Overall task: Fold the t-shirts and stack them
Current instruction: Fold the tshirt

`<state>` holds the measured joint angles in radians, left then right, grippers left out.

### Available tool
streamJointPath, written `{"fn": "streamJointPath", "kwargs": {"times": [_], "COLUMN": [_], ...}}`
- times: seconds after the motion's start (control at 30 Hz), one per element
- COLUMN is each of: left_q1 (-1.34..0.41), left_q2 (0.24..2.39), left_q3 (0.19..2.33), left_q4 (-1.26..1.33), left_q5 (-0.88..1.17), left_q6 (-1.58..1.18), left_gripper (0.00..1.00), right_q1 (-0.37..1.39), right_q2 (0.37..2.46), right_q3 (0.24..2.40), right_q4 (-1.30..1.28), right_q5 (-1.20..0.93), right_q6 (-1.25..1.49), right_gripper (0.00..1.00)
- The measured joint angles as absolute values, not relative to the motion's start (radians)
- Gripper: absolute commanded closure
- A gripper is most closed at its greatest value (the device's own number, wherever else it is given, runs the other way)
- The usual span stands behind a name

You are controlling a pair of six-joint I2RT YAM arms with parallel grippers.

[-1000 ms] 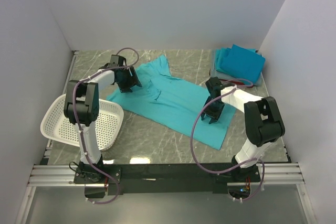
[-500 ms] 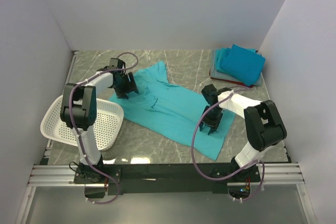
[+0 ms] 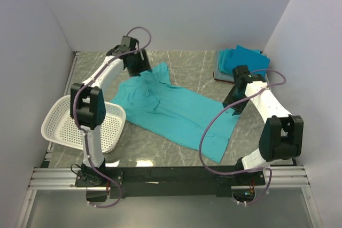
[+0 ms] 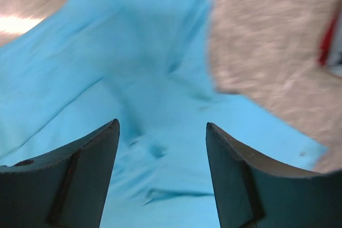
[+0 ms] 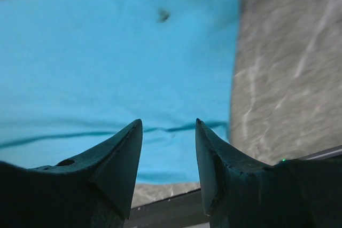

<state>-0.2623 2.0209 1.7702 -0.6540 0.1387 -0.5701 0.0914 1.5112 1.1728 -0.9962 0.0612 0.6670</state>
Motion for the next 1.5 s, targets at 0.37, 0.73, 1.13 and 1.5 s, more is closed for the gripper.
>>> {"fn": "streamJointPath", "kwargs": {"times": [0.37, 0.73, 1.13, 1.5], "left_q1": [-0.31, -0.313, -0.358, -0.385], "left_q2": [2.255, 2.437, 2.513, 2.575], "left_q3": [2.004, 2.112, 2.162, 2.221], "left_q4": [-0.521, -0.415, -0.29, -0.258], "left_q5": [0.283, 0.299, 0.209, 0.06], "left_q6": [-0.599, -0.644, -0.666, -0.671], "left_gripper": [0.33, 0.35, 0.34, 0.31], "right_q1": [-0.146, -0.222, -0.242, -0.242], "right_q2": [1.521, 1.604, 1.707, 1.71], "right_q3": [1.098, 1.071, 1.072, 1.071], "right_q4": [-0.824, -0.696, -0.622, -0.579], "right_q5": [0.124, 0.11, 0.001, -0.047], "right_q6": [0.548, 0.453, 0.44, 0.441], "right_gripper": [0.5, 0.51, 0.52, 0.53]}}
